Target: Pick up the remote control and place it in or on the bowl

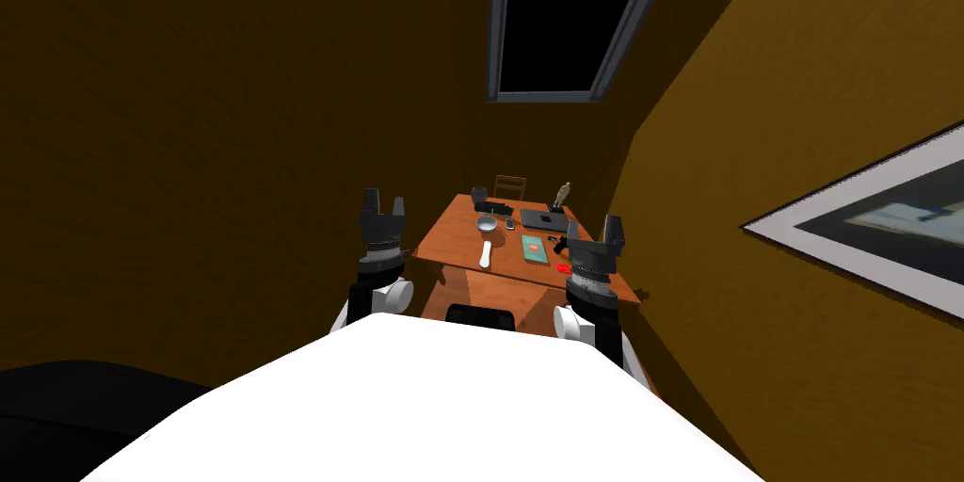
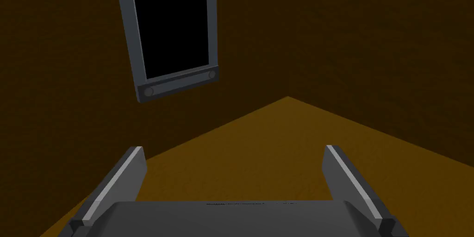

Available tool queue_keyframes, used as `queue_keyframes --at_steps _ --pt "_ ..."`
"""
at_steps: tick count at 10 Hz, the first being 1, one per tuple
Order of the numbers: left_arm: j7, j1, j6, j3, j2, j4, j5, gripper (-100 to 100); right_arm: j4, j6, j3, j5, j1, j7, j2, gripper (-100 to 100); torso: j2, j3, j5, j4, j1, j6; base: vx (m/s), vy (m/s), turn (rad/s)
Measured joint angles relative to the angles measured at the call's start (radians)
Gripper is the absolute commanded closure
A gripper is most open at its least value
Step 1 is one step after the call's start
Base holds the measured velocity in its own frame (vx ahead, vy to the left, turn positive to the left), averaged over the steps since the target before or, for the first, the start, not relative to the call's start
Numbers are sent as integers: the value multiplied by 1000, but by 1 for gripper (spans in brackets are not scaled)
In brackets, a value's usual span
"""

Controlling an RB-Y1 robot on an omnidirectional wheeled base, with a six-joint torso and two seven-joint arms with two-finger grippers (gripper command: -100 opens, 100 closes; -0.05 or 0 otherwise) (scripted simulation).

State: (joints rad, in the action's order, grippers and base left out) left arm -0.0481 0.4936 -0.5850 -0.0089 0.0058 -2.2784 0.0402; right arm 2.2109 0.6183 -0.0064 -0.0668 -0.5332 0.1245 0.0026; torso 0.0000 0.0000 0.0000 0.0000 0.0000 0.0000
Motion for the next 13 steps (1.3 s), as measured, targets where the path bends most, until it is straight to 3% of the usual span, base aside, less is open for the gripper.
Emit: queue_keyframes --at_steps 7,9,13 --pt "0 0 0 0 0 0 0 0 -68 23 35 -106 -62 -39 -205 -100 1 0 1 0 2 0 -9 48 194" --pt "0 0 0 0 0 0 0 0 -114 25 52 -163 -64 -64 -266 -100 0 0 1 0 3 -1 -5 46 207" --pt "0 0 0 0 0 0 0 0 -156 36 72 -244 -100 -101 -365 -100 1 0 0 0 2 0 -1 38 245"
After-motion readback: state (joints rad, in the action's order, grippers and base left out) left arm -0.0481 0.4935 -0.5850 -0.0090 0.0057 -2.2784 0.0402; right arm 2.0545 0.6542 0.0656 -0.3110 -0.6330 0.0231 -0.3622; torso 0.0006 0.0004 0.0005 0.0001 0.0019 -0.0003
